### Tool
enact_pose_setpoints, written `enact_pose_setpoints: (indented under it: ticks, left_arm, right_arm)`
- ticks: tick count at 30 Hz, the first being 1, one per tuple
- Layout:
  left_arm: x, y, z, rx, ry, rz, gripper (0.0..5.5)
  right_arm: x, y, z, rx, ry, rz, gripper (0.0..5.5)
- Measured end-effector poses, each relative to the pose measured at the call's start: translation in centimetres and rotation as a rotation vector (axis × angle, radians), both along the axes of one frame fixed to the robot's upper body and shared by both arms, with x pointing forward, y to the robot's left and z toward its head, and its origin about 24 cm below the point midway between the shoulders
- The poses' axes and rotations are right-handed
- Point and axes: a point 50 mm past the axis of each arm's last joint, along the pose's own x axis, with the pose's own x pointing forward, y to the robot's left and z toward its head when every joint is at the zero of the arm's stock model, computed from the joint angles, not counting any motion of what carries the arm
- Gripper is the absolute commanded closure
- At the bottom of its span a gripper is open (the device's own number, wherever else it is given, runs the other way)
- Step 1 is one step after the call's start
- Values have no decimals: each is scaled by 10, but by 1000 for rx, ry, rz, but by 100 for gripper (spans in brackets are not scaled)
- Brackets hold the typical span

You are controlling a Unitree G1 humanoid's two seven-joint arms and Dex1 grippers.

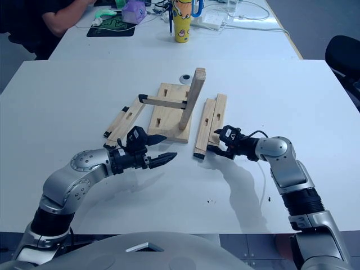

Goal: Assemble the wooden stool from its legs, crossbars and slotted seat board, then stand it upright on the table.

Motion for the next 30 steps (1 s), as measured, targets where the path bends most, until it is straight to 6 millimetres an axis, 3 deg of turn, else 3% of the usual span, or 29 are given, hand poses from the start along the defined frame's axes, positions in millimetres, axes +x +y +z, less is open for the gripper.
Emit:
enact_pose_setpoints:
  ticks: [9,11,18,21,27,30]
  left_arm:
    - [0,1,0,-1,-10,22,189]
    - [-1,2,-1,-1,-7,34,189]
    - [-4,1,-2,-17,3,41,189]
    - [-5,2,-1,-22,2,43,189]
    - [-10,1,-1,-28,30,32,189]
    - [-13,1,0,-32,54,5,189]
  right_arm:
    - [9,-23,12,-164,-9,-10,241]
    - [9,-23,17,-85,22,-33,241]
    - [2,12,60,383,5,-139,241]
    - [-9,22,53,468,1,-330,241]
    - [-55,50,12,646,172,-795,241]
    - [-64,52,13,675,163,-903,241]
